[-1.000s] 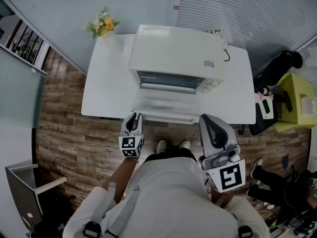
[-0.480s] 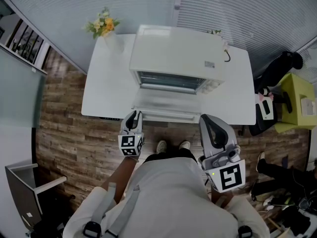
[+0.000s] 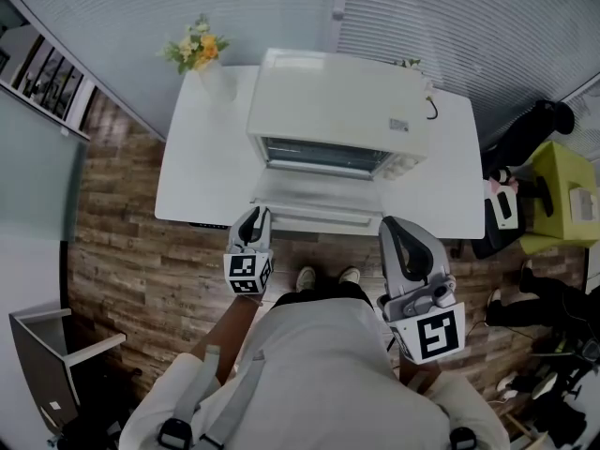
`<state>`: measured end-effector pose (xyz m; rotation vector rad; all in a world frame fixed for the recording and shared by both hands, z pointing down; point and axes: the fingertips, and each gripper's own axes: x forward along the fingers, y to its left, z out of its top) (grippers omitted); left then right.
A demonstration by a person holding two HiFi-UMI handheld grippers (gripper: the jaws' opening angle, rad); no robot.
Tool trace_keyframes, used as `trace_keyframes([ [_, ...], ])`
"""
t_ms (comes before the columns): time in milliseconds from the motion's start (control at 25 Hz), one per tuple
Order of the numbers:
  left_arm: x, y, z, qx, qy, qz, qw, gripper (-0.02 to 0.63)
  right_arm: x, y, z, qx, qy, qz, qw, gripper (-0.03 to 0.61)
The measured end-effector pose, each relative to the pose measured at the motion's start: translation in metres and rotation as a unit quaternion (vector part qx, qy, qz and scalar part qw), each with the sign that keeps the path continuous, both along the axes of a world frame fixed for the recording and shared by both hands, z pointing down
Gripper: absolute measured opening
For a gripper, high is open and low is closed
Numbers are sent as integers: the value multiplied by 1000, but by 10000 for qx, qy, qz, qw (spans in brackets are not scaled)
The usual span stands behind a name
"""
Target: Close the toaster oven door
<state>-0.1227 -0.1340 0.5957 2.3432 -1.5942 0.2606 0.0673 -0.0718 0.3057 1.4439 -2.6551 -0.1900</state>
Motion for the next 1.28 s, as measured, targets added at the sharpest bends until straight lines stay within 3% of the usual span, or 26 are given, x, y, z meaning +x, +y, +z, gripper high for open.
trace_keyframes([
  [1280,3,-29,-28,54,74,73,9999,80,3,-9,2,-15,-53,45,10000,5],
])
